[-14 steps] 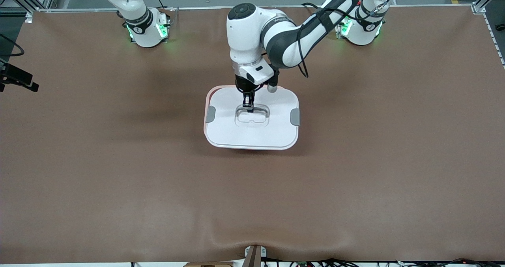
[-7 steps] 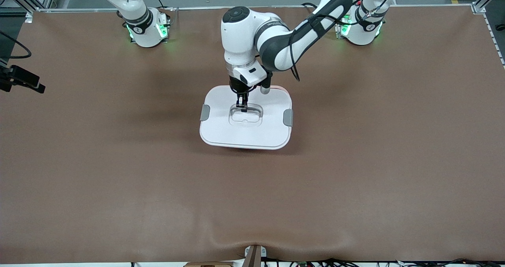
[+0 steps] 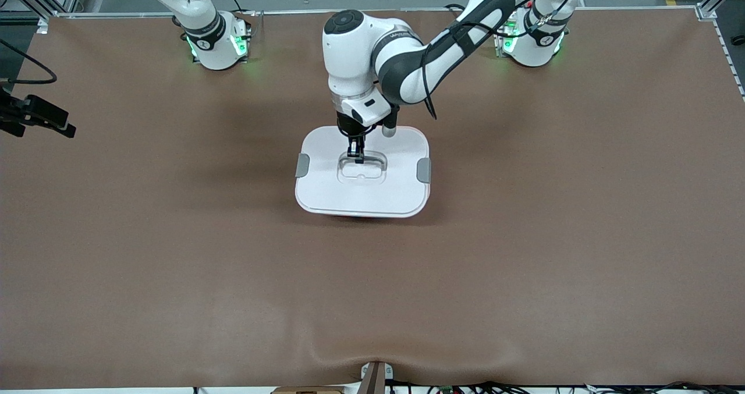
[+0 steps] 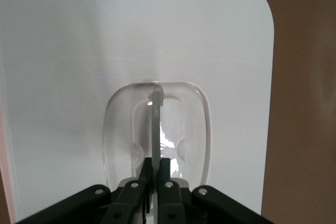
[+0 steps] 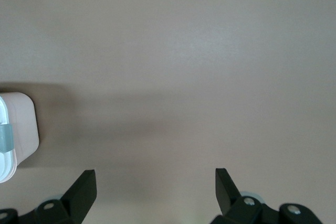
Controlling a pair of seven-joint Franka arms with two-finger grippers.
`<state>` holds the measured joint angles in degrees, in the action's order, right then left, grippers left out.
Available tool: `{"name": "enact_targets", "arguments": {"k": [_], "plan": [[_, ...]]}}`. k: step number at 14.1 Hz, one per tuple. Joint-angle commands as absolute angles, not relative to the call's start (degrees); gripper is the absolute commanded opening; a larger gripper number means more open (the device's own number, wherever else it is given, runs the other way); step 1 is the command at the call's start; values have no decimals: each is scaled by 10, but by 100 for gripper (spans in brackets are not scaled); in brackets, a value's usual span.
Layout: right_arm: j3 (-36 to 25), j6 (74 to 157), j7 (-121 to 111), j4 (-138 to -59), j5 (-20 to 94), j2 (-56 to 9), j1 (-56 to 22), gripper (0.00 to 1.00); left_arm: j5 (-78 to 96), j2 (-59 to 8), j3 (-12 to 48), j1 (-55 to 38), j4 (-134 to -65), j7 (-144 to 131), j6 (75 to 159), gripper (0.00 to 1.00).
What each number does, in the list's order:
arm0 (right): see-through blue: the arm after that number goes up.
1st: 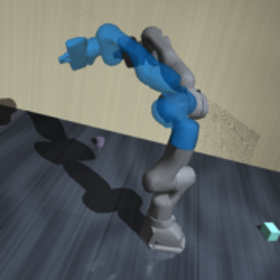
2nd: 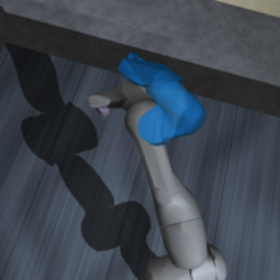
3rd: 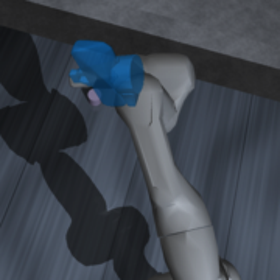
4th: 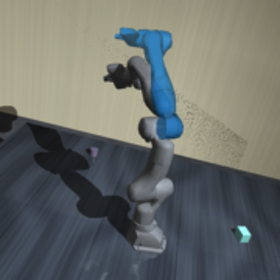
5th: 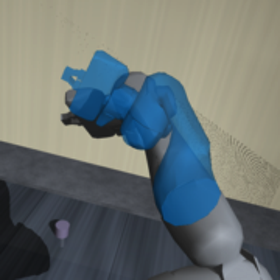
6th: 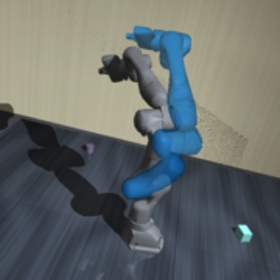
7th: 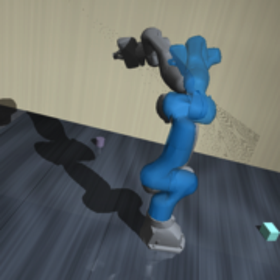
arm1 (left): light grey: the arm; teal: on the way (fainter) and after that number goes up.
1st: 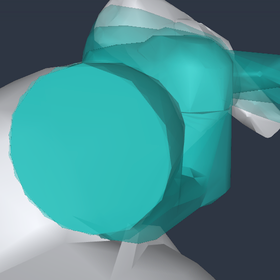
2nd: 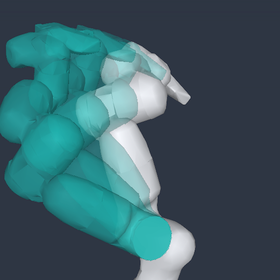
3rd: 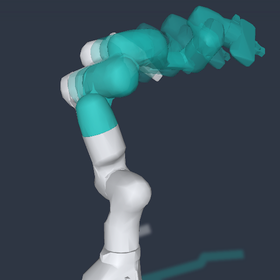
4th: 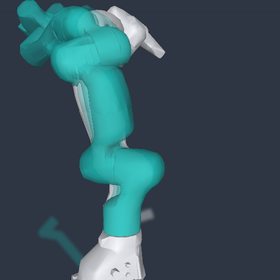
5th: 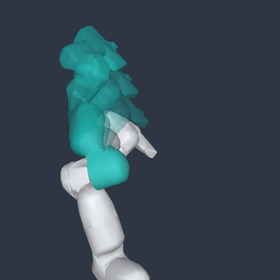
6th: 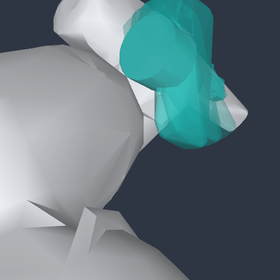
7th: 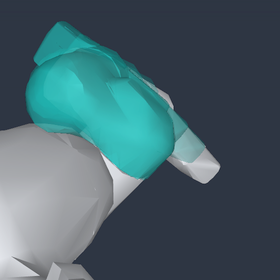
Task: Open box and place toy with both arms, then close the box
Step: 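Lower the lid onto the box and press it down with the left gripper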
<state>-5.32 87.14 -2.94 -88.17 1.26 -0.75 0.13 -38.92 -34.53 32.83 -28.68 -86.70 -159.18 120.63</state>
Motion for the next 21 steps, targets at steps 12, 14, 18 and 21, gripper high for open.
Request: {"name": "enact_targets", "arguments": {"k": [12, 14, 18, 21], "plan": [[-54, 857, -42, -883, -4, -8, -2, 100, -408, -343, 329, -305, -878, -1725, 1183, 0], [-54, 858, -42, -884, -4, -9, -3, 100, -409, -341, 329, -304, -878, -1725, 1175, 0], [-54, 857, -42, -884, -4, -8, -3, 100, -409, -322, 330, -297, -904, -1747, 1176, 0], [-54, 857, -43, -884, -4, -9, -4, 100, -409, -325, 330, -297, -905, -1750, 1176, 0]]}}
